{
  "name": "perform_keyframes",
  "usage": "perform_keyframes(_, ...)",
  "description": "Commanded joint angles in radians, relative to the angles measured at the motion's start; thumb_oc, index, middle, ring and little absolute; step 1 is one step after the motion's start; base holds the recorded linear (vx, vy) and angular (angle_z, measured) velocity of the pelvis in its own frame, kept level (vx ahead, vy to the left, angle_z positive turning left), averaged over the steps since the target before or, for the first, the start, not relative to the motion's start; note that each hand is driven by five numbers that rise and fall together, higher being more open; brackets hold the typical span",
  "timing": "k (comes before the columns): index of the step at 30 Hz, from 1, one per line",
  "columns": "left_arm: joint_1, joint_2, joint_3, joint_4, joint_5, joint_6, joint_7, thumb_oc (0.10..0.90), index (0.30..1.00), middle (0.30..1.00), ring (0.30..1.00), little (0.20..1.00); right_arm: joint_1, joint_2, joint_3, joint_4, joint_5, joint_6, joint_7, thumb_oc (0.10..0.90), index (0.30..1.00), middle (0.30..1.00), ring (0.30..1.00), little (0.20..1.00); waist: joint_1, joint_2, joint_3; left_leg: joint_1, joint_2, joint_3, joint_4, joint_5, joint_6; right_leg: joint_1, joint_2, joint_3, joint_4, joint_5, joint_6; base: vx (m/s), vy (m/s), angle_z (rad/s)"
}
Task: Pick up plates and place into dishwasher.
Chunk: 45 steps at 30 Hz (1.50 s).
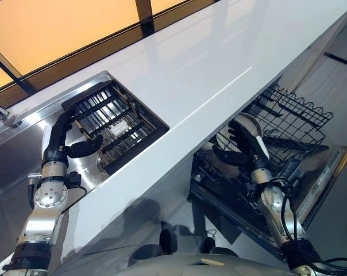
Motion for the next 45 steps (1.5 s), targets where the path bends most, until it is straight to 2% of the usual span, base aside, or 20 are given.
perform_keyframes(1, -0.056, 0.035, 0.075, -0.019, 0.024, -0.108, 0.01, 0.8, 0.9, 0.9, 0.9, 0.9, -0.042, -0.013, -0.137, -0.117, 0.086, -0.149, -0.07, 0.8, 0.9, 0.9, 0.9, 0.9, -0.018, 0.002, -0.023, 0.023, -0.049, 0.033, 0.022, -0.127, 0.016, -0.052, 0.054, -0.039, 0.108, -0.108, 0.016, 0.0, 0.0, 0.0)
perform_keyframes(6, -0.055, 0.042, 0.082, -0.013, 0.013, -0.112, 0.004, 0.8, 0.9, 0.9, 0.9, 0.9, -0.032, -0.009, -0.199, -0.111, 0.126, -0.197, -0.144, 0.8, 0.9, 0.9, 0.9, 0.9, -0.028, -0.001, -0.014, 0.022, -0.05, 0.044, 0.033, -0.134, 0.02, -0.059, 0.054, -0.032, 0.118, -0.11, 0.016, 0.02, -0.012, -0.07)
perform_keyframes(10, -0.068, 0.055, 0.079, 0.001, 0.005, -0.11, -0.003, 0.8, 0.9, 0.9, 0.9, 0.9, -0.034, -0.026, -0.255, -0.061, 0.105, -0.245, -0.313, 0.8, 0.9, 0.9, 0.9, 0.9, -0.037, 0.0, -0.004, 0.023, -0.051, 0.054, 0.043, -0.144, 0.023, -0.068, 0.053, -0.023, 0.132, -0.112, 0.018, 0.03, -0.028, -0.02)
perform_keyframes(11, -0.07, 0.057, 0.078, 0.002, 0.003, -0.109, -0.003, 0.8, 0.9, 0.9, 0.9, 0.9, -0.035, -0.03, -0.262, -0.05, 0.103, -0.241, -0.333, 0.8, 0.9, 0.9, 0.9, 0.9, -0.038, 0.001, -0.002, 0.022, -0.051, 0.055, 0.045, -0.145, 0.023, -0.07, 0.053, -0.021, 0.133, -0.112, 0.018, 0.03, -0.04, -0.04)
perform_keyframes(12, -0.079, 0.065, 0.073, 0.006, -0.002, -0.104, -0.004, 0.8, 0.9, 0.9, 0.9, 0.9, -0.041, -0.041, -0.278, -0.014, 0.107, -0.208, -0.381, 0.8, 0.9, 0.9, 0.9, 0.9, -0.039, 0.003, 0.001, 0.021, -0.051, 0.057, 0.049, -0.148, 0.024, -0.073, 0.053, -0.019, 0.137, -0.112, 0.019, 0.03, -0.034, -0.04)
perform_keyframes(14, -0.088, 0.072, 0.067, 0.007, -0.006, -0.097, -0.003, 0.8, 0.9, 0.9, 0.9, 0.9, -0.048, -0.053, -0.288, 0.024, 0.116, -0.192, -0.401, 0.8, 0.9, 0.9, 0.9, 0.9, -0.039, 0.005, 0.005, 0.021, -0.051, 0.059, 0.051, -0.15, 0.025, -0.075, 0.052, -0.019, 0.142, -0.114, 0.02, 0.03, -0.044, -0.03)
perform_keyframes(22, -0.152, 0.101, 0.025, 0.012, -0.051, -0.11, 0.007, 0.8, 0.9, 0.9, 0.9, 0.9, -0.111, -0.103, -0.254, 0.223, 0.179, -0.107, -0.343, 0.8, 0.9, 0.9, 0.9, 0.9, -0.028, 0.018, 0.035, -0.003, -0.051, 0.052, 0.088, -0.157, 0.024, -0.103, 0.038, -0.028, 0.202, -0.135, 0.009, 0.04, -0.057, -0.01)
perform_keyframes(26, -0.198, 0.116, -0.01, 0.003, -0.07, -0.124, 0.02, 0.8, 0.9, 0.9, 0.9, 0.9, -0.174, -0.14, -0.222, 0.349, 0.238, -0.073, -0.332, 0.8, 0.9, 0.9, 0.9, 0.9, -0.014, 0.028, 0.076, -0.038, -0.05, 0.041, 0.111, -0.153, 0.019, -0.137, 0.03, -0.037, 0.24, -0.146, -0.003, -0.03, -0.066, 0.03)
perform_keyframes(32, -0.27, 0.162, -0.045, 0.004, -0.093, -0.13, 0.023, 0.8, 0.9, 0.9, 0.9, 0.9, -0.268, -0.184, -0.189, 0.477, 0.408, 0.008, -0.231, 0.8, 0.9, 0.9, 0.9, 0.9, 0.009, 0.041, 0.137, -0.088, -0.055, 0.024, 0.128, -0.145, 0.012, -0.177, 0.031, -0.048, 0.254, -0.146, -0.021, -0.05, -0.065, 0.06)
perform_keyframes(35, -0.286, 0.181, -0.052, -0.001, -0.11, -0.127, 0.023, 0.8, 0.9, 0.9, 0.9, 0.9, -0.294, -0.185, -0.18, 0.513, 0.552, 0.046, -0.155, 0.8, 0.9, 0.9, 0.9, 0.9, 0.02, 0.043, 0.152, -0.1, -0.056, 0.014, 0.127, -0.138, 0.009, -0.182, 0.034, -0.057, 0.246, -0.14, -0.027, -0.02, -0.051, 0.06)
perform_keyframes(37, -0.293, 0.191, -0.052, -0.007, -0.117, -0.122, 0.021, 0.8, 0.9, 0.9, 0.9, 0.9, -0.315, -0.179, -0.178, 0.51, 0.675, 0.057, -0.065, 0.8, 0.9, 0.9, 0.9, 0.9, 0.026, 0.041, 0.159, -0.103, -0.055, 0.007, 0.124, -0.134, 0.006, -0.18, 0.036, -0.064, 0.239, -0.137, -0.031, 0.02, -0.044, 0.11)
perform_keyframes(39, -0.299, 0.196, -0.054, -0.005, -0.117, -0.119, 0.021, 0.8, 0.9, 0.9, 0.9, 0.9, -0.336, -0.164, -0.165, 0.48, 0.785, 0.05, 0.051, 0.8, 0.9, 0.9, 0.9, 0.9, 0.033, 0.038, 0.161, -0.106, -0.055, 0.0, 0.123, -0.131, 0.005, -0.177, 0.036, -0.073, 0.233, -0.135, -0.034, 0.02, -0.037, 0.08)
perform_keyframes(42, -0.311, 0.194, -0.063, 0.008, -0.12, -0.122, 0.024, 0.8, 0.9, 0.9, 0.9, 0.9, -0.381, -0.135, -0.119, 0.406, 0.869, 0.038, 0.214, 0.8, 0.9, 0.9, 0.9, 0.9, 0.043, 0.033, 0.163, -0.112, -0.055, -0.009, 0.127, -0.127, 0.004, -0.176, 0.034, -0.083, 0.23, -0.135, -0.038, 0.01, -0.007, 0.01)
perform_keyframes(45, -0.325, 0.188, -0.075, 0.027, -0.116, -0.123, 0.021, 0.8, 0.9, 0.9, 0.9, 0.9, -0.425, -0.102, -0.052, 0.31, 0.877, 0.024, 0.281, 0.8, 0.9, 0.9, 0.9, 0.9, 0.051, 0.025, 0.159, -0.116, -0.056, -0.015, 0.132, -0.125, 0.003, -0.17, 0.035, -0.089, 0.221, -0.134, -0.039, 0.03, -0.005, 0.0)
